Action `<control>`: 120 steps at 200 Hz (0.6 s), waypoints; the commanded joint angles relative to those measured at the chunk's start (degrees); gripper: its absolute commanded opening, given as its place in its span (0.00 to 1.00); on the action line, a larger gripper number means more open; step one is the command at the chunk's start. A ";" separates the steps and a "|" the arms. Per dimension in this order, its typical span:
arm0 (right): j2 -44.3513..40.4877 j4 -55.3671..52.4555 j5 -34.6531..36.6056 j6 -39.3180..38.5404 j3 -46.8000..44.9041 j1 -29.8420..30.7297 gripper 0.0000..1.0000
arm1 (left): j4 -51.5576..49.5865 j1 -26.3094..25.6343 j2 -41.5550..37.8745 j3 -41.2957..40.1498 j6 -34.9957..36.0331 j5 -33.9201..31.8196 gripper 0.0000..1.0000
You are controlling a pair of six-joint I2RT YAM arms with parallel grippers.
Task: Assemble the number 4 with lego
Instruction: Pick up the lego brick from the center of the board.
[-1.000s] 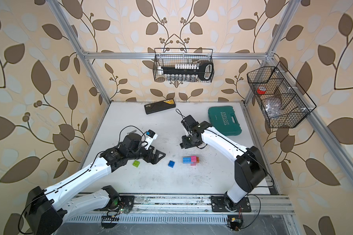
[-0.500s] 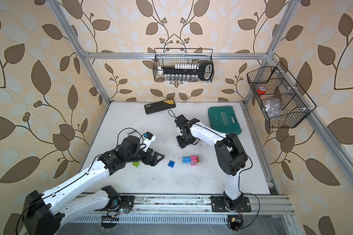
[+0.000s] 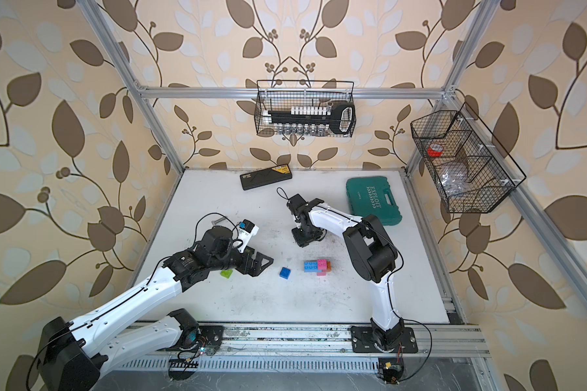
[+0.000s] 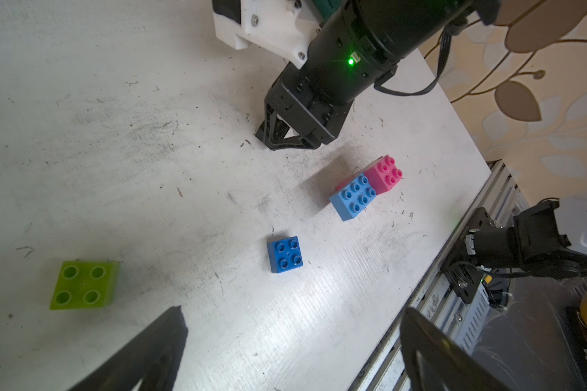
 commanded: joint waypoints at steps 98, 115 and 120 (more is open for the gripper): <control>-4.21 -2.70 3.91 3.80 1.64 0.59 0.20 | 0.08 0.75 1.32 2.36 1.42 0.08 0.99; -6.66 -6.12 4.46 6.05 2.07 0.17 0.19 | -0.08 0.90 2.25 3.55 2.16 0.30 0.99; -7.47 -7.07 4.35 6.76 1.92 0.03 0.19 | 0.05 0.98 2.53 3.77 2.37 0.39 0.99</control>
